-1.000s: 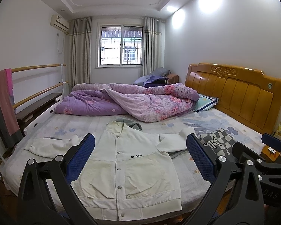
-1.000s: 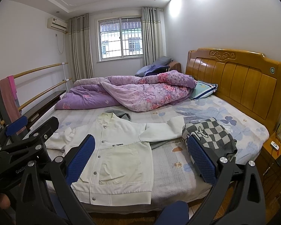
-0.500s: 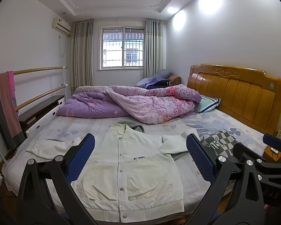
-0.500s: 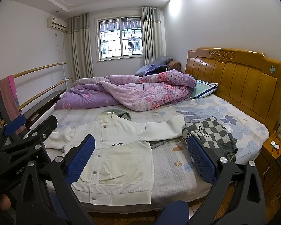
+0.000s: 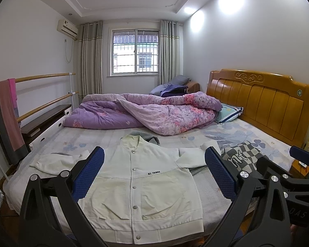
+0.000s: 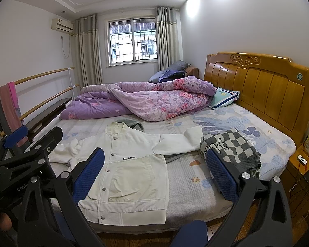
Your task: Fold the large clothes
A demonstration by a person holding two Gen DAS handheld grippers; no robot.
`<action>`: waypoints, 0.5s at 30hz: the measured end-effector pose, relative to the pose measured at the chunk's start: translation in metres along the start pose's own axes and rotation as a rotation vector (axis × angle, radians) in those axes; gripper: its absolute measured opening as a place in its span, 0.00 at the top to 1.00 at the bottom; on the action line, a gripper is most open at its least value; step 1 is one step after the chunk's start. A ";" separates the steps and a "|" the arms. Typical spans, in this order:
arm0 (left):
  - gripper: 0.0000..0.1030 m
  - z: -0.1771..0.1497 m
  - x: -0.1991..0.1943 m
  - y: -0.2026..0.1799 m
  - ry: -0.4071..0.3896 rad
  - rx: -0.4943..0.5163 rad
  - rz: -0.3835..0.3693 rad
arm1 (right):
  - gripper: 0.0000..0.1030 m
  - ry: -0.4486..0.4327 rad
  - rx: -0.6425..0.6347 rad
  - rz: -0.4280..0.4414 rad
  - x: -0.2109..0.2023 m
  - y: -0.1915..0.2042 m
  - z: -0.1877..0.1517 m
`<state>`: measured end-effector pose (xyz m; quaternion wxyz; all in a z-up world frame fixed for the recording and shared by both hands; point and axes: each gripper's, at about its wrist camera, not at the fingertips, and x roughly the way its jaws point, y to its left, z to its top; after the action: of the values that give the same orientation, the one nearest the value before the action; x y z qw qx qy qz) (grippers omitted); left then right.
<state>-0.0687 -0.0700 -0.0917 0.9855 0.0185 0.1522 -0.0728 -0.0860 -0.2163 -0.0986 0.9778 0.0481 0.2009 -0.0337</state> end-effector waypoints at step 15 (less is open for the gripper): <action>0.05 0.000 0.000 -0.001 0.001 0.002 -0.002 | 0.07 0.001 0.000 0.000 0.000 -0.001 0.001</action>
<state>-0.0687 -0.0708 -0.0918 0.9853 0.0193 0.1526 -0.0738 -0.0854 -0.2169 -0.0981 0.9778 0.0479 0.2013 -0.0335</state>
